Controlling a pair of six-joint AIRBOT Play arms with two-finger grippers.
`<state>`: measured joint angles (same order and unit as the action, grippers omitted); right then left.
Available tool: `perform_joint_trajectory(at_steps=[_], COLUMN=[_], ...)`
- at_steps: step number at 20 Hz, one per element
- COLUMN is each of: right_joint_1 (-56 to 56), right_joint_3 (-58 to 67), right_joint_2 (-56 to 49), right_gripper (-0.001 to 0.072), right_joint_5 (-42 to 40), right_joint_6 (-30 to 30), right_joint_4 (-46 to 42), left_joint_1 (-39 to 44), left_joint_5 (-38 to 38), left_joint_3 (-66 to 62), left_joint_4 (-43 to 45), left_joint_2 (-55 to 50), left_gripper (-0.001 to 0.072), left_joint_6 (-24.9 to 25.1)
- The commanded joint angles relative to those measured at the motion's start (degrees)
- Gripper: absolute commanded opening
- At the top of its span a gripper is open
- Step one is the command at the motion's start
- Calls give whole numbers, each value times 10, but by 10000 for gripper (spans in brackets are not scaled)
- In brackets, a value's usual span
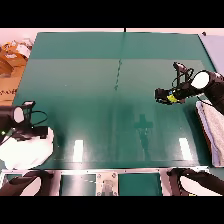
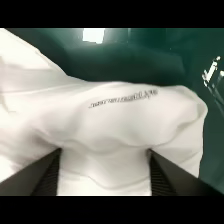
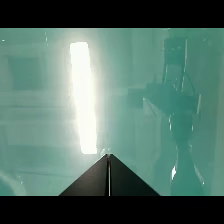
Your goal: Fold the shirts.
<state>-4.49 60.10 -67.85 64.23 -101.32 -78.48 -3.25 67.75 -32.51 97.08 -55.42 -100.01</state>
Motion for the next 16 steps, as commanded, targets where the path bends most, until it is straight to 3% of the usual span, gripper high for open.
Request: perform_joint_trajectory(at_steps=[1, 2, 4, 6, 9, 11, 14, 16], right_joint_1=[-1, -1, -1, -1, -1, -1, -1, -1], right_joint_3=[1, 1, 0, 1, 1, 0, 1, 1], right_joint_2=[0, 0, 0, 0, 0, -1, -1, -1], right_gripper=[17, 17, 17, 16, 16, 16, 16, 16], right_joint_5=[0, 0, 0, 0, -3, -4, 5, 16], right_joint_6=[0, 0, 0, 0, 0, 0, 0, 20], right_joint_4=[0, 0, 0, 0, 0, 3, 5, 4], left_joint_1=[0, 0, 0, 0, 13, 69, 181, 260], left_joint_5=[-77, -71, -45, -8, 61, 87, 42, -20], left_joint_3=[38, 31, -2, -67, -225, -346, -476, -498], left_joint_4=[5, 4, -10, -35, -105, -128, -184, -202], left_joint_2=[-1, -1, -1, 1, 1, 1, 0, 0], left_gripper=[130, 20, 21, 19, 19, 19, 19, 19], left_joint_6=[-30, -30, -29, 5, 48, 49, 40, 29])
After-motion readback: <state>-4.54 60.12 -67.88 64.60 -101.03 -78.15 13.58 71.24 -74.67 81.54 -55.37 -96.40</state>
